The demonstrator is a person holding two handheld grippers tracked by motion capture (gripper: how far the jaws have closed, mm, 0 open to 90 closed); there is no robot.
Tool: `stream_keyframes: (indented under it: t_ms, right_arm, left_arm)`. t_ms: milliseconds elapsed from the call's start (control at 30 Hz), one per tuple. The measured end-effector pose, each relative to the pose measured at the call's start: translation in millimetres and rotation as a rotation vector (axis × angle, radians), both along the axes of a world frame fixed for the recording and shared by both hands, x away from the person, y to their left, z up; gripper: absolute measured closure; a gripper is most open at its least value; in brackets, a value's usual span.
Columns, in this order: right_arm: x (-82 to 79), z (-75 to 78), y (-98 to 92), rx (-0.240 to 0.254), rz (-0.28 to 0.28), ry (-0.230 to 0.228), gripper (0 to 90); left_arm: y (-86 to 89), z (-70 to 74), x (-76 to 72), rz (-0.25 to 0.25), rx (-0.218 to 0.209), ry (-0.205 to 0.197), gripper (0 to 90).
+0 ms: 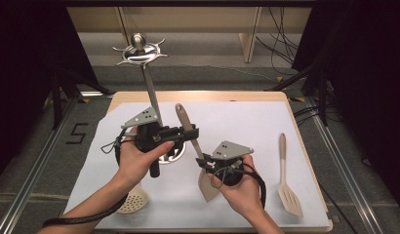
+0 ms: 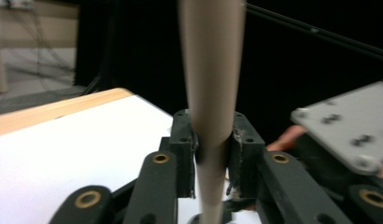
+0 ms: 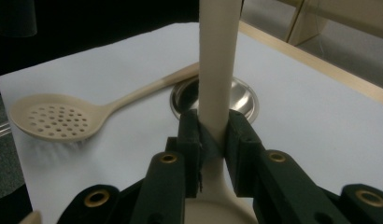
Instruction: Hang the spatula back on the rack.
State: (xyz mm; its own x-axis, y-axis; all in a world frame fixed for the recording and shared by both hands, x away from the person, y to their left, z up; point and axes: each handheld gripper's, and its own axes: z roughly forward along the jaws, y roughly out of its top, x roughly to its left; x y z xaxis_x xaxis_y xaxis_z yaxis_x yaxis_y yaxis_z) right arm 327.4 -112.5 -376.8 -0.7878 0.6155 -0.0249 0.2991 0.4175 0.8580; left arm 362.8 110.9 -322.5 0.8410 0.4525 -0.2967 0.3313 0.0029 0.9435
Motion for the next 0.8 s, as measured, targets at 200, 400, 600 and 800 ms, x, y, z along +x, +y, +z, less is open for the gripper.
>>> stream_keyframes:
  t_ms: [200, 400, 600, 800]
  right_arm:
    - [-0.6, 6.3, -0.2, 0.065, 0.065, -0.027, 66.5]
    - [0.1, 11.4, -1.9, 0.121, 0.187, -0.006, 62.8]
    - [2.8, 14.4, -0.2, 0.152, 0.263, -0.003, 61.7]
    - [5.5, 13.0, 5.2, 0.194, 0.322, 0.039, 62.2]
  left_arm:
    - [2.4, 15.1, -5.8, -0.058, 0.093, -0.097, 74.7]
    - [11.4, 19.1, -5.2, -0.137, 0.117, -0.118, 74.7]
    - [21.5, 12.6, -4.7, -0.214, 0.115, -0.092, 74.7]
    - [24.8, 10.0, -6.7, -0.264, 0.113, -0.079, 74.7]
